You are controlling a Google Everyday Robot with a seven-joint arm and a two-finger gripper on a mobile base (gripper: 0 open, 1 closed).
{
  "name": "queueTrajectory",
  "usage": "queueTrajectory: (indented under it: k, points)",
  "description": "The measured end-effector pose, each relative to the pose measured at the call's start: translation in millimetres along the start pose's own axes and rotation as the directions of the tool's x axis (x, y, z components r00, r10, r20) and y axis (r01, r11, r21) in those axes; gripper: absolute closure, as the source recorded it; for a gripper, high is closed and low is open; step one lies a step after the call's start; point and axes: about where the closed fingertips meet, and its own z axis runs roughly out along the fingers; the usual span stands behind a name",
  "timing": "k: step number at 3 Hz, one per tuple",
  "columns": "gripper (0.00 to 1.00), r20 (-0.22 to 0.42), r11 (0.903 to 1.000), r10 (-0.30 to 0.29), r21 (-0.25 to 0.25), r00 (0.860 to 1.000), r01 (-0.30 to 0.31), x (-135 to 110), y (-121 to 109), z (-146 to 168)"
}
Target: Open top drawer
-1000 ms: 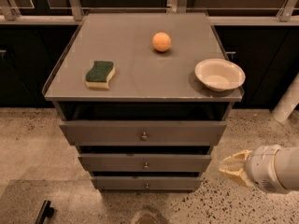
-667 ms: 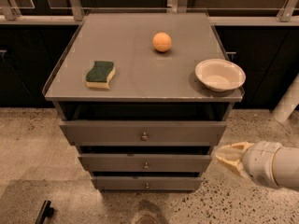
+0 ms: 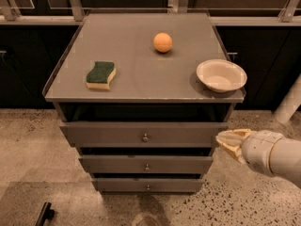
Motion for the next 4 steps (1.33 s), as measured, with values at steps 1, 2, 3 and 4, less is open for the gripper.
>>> queueTrajectory:
  k: [1,2,3,4]
  points:
    - [1.00,-0.001,0.9999,0.012,0.001,1.000,-0.012,2,2,2]
    - [1.00,0.063,0.9995,0.027,0.013,0.998,-0.027,-3,-3,21]
    - [1.00,0.145,0.9991,0.040,0.009,0.989,-0.042,-15,-5,49]
    - [1.00,0.191,0.9960,0.084,0.015,0.978,-0.088,-19,-11,109]
